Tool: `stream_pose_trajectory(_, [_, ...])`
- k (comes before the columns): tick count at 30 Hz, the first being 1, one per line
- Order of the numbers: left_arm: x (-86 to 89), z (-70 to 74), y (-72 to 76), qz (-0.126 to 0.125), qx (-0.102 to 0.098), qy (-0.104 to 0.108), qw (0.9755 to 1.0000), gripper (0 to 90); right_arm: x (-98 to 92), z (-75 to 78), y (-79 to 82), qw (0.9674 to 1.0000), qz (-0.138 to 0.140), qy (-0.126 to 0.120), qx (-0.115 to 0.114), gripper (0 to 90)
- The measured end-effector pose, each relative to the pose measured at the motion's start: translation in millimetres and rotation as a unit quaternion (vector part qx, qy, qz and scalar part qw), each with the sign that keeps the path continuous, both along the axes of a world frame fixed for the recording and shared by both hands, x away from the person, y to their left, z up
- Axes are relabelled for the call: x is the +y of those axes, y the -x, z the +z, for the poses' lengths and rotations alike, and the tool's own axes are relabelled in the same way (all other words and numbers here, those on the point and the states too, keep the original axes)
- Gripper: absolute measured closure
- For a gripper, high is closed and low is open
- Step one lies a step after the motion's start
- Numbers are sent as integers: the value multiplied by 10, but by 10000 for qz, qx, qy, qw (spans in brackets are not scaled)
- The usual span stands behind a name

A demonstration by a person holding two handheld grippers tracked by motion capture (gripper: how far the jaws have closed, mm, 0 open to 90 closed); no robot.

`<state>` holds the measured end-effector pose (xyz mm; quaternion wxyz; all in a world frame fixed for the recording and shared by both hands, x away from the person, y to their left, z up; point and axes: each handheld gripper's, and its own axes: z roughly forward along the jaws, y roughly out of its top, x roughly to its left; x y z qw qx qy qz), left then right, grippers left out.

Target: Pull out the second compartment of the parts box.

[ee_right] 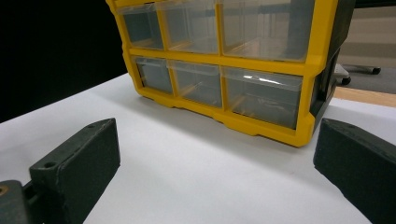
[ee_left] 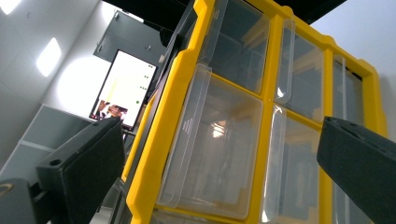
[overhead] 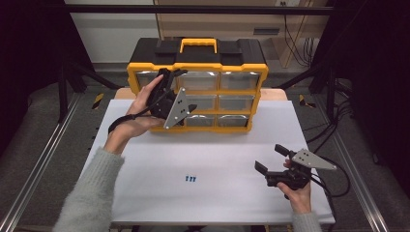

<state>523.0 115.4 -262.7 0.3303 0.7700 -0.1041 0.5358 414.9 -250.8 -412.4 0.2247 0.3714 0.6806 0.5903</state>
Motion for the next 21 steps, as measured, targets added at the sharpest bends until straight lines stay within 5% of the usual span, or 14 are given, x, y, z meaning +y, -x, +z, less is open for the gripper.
stream_pose_trajectory(21, [-191,-118,-168,97,-417,-298,9986,42,-4,0,-3,10000,28,-3,-24,11])
